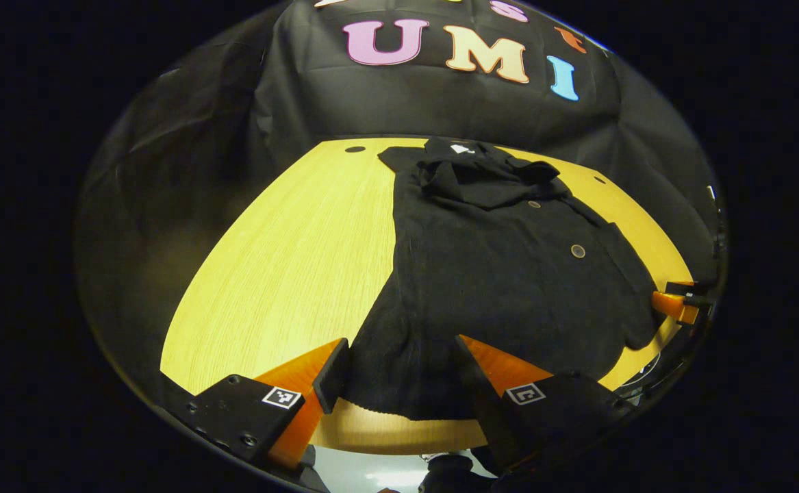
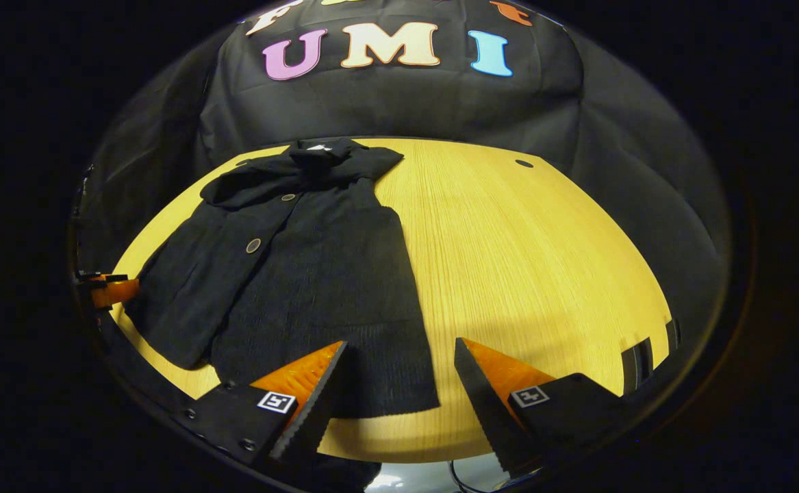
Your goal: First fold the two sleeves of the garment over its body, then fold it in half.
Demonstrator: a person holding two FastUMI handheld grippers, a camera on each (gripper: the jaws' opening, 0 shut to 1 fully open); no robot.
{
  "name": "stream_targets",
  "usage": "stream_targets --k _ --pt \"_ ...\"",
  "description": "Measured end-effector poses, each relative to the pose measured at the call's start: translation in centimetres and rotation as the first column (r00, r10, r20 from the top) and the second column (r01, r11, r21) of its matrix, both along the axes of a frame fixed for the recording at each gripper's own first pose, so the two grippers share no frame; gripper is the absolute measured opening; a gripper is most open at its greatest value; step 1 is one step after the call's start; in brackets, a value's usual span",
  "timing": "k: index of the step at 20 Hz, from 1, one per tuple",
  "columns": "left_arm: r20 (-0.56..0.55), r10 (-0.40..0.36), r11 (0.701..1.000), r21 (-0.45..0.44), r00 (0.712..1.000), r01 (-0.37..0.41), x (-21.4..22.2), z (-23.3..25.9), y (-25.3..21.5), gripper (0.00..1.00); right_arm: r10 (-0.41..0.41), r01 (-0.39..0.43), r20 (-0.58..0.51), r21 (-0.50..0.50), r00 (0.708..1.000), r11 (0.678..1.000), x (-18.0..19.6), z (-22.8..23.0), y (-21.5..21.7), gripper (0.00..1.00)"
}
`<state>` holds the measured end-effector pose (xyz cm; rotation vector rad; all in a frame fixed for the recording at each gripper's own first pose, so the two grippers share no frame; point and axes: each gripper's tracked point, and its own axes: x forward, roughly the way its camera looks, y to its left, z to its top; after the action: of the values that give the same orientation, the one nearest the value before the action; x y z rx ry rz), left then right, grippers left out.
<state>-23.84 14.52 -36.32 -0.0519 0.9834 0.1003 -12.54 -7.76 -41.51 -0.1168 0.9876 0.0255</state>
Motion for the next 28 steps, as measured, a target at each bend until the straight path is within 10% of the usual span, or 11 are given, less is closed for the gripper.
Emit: stream_targets --k 7,8,11,13,15,28 --pt "-0.005 0.019 1.0 0.022 1.0 -0.018 -0.1 -0.3 -0.4 0.93 0.014 -0.011 -0.055 0.066 0.998 0.998 -0.2 -0.5 0.8 0.94" --pt "-0.004 0.027 0.999 0.022 1.0 -0.027 -0.1 -0.3 -0.3 0.91 0.025 -0.022 -0.048 0.072 0.999 0.997 -0.3 -0.3 0.9 0.81" --pt "0.003 0.013 1.0 0.01 1.0 -0.013 -0.1 -0.5 -1.5 0.68 0.128 -0.121 -0.058 0.106 0.99 0.987 -0.4 -0.6 2.6 0.43" --pt "0.001 -0.013 1.0 -0.015 1.0 0.013 0.3 -0.7 -2.5 0.37 0.155 -0.149 -0.057 0.106 0.986 0.983 -0.3 -0.6 2.9 0.13" --pt "-0.009 -0.006 1.0 -0.021 1.0 0.006 0.5 -0.7 -2.8 0.05 0.167 -0.158 -0.06 0.133 0.984 0.979 -0.4 -0.4 2.7 0.03" --pt "0.031 0.082 0.996 -0.037 0.996 -0.081 2.2 2.9 -3.5 0.0 0.213 -0.216 0.041 0.288 0.976 0.933 2.1 4.1 4.2 0.02"
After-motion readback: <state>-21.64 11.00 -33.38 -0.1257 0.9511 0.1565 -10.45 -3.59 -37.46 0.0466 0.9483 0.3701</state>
